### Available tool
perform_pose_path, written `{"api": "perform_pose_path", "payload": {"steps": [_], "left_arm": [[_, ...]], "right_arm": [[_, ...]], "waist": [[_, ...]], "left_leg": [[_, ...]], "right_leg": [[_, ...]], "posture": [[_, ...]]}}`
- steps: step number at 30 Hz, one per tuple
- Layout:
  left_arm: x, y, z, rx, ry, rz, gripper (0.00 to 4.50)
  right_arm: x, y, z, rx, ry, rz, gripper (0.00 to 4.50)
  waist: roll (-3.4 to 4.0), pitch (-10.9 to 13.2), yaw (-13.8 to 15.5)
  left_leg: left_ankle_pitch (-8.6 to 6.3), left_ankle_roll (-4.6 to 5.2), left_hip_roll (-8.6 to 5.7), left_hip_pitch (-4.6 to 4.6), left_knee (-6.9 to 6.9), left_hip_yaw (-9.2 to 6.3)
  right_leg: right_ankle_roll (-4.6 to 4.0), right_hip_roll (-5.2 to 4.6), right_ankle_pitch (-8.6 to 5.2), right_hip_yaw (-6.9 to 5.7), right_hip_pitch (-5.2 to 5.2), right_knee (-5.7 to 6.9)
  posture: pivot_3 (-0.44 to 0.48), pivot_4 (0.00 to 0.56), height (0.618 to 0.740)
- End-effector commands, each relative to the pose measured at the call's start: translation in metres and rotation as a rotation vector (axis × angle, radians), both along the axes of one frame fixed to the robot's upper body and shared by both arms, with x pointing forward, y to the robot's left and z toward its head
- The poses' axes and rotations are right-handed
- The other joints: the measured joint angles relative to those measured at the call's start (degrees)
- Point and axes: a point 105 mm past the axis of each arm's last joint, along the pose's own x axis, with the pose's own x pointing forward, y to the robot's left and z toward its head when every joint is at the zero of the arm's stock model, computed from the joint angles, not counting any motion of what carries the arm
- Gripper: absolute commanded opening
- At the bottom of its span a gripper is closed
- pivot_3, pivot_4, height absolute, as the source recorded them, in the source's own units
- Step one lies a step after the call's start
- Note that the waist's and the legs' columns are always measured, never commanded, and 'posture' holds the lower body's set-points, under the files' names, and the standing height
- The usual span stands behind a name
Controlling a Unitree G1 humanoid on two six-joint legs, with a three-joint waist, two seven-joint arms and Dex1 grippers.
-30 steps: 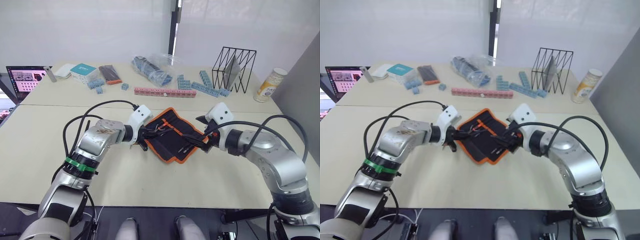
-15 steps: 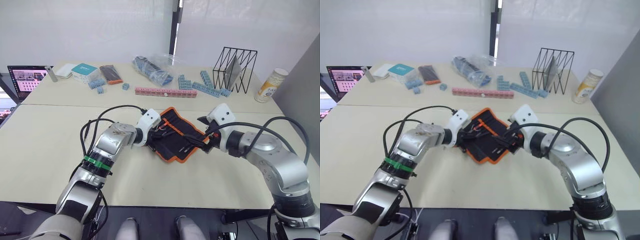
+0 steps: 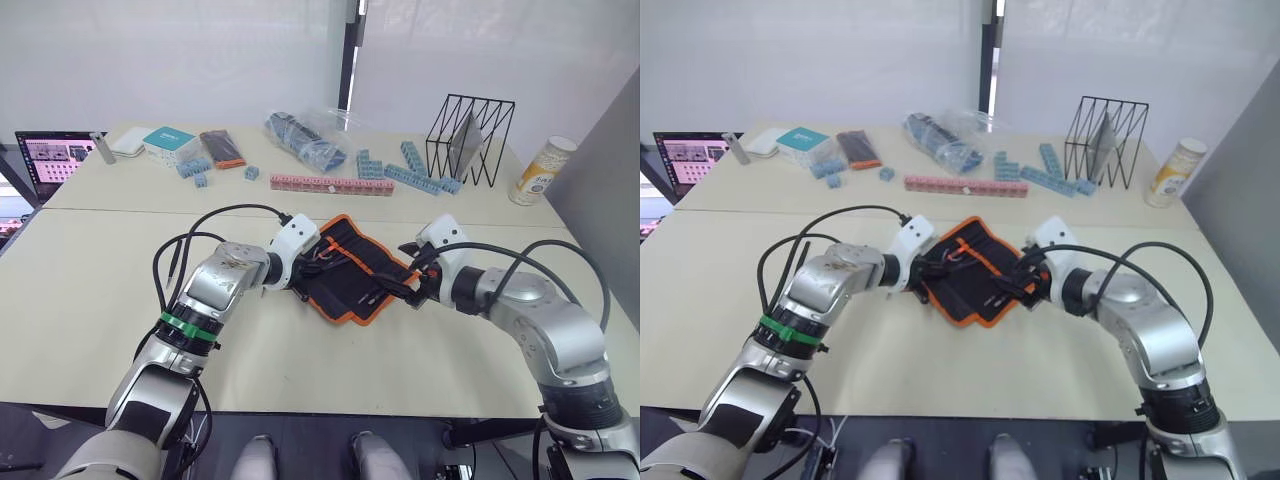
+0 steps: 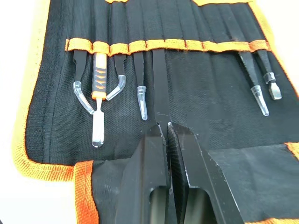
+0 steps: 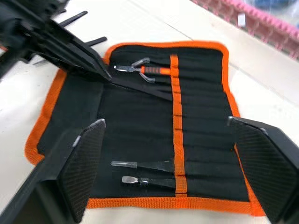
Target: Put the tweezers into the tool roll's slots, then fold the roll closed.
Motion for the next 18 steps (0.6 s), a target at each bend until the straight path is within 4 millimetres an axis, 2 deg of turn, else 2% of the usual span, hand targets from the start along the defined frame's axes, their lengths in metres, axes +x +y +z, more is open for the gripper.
{"api": "perform_pose_path", "payload": {"steps": [1,10,16,18], "left_arm": [[-0.002,0.001,0.016,-0.026,-0.047,-0.006,0.00],[-0.009,0.006,0.013,-0.029,-0.043,0.028,0.00],[-0.009,0.007,0.014,-0.036,-0.046,0.043,0.00],[-0.010,0.008,0.015,-0.037,-0.046,0.045,0.00]], "right_arm": [[0.014,-0.011,-0.003,0.005,-0.034,-0.040,3.10],[0.036,-0.002,-0.023,0.016,0.001,-0.011,0.02],[0.043,0.005,-0.033,0.076,0.028,0.008,0.02],[0.042,0.007,-0.043,0.090,0.058,0.014,0.02]], "waist": [[0.00,0.0,0.0],[0.01,0.0,-0.5],[0.01,0.0,-0.6],[0.01,0.0,-0.7]], "left_leg": [[0.00,0.00,0.00,0.00,0.01,0.00],[0.00,0.00,0.00,0.06,0.00,0.00],[0.00,0.00,0.00,0.08,0.02,-0.01],[0.00,0.00,-0.01,0.08,0.02,-0.01]], "right_leg": [[0.00,0.00,0.00,0.00,0.01,0.00],[0.01,0.02,0.01,0.01,0.03,0.06],[0.02,0.01,0.02,0.00,0.09,0.04],[0.03,0.01,0.02,0.01,0.08,0.05]], "posture": [[0.000,0.150,0.740],[0.000,0.150,0.740],[0.000,0.150,0.740],[0.000,0.150,0.740]]}}
